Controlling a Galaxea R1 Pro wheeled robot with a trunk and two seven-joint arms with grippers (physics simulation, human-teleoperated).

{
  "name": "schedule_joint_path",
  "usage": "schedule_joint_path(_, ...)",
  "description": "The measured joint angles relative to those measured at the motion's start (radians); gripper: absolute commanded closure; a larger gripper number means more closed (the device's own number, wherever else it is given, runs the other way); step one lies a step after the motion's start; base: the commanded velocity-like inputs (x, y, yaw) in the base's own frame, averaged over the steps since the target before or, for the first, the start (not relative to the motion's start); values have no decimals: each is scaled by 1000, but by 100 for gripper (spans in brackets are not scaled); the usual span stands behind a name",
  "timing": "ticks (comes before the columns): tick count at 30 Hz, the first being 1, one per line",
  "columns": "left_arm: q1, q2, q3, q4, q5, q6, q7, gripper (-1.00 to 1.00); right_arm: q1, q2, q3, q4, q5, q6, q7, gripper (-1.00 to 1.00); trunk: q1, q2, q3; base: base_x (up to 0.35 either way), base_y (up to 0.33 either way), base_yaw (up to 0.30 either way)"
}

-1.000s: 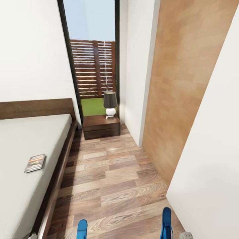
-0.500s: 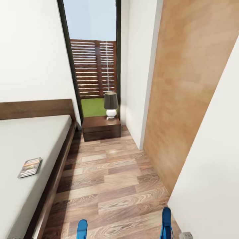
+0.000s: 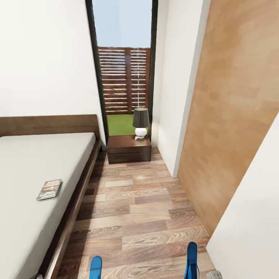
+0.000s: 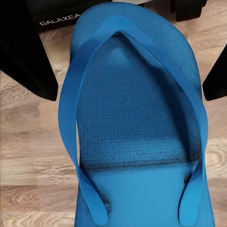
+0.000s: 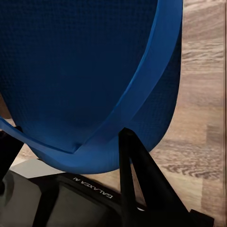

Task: In the bedroom, move the book from the bed onto either nightstand, and place the two sandals side by side next to the bed.

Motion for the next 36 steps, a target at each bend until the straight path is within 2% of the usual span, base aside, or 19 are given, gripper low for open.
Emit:
schedule_joint_path(9, 0, 0, 0, 0, 0, 0, 0, 100, 0, 0, 0, 0, 0, 0, 0, 100, 0, 0, 0, 217, -166, 2)
schedule_joint_path(36, 0, 0, 0, 0, 0, 0, 0, 100, 0, 0, 1, 0, 0, 1, 1, 100, 0, 0, 0, 228, -4, 0)
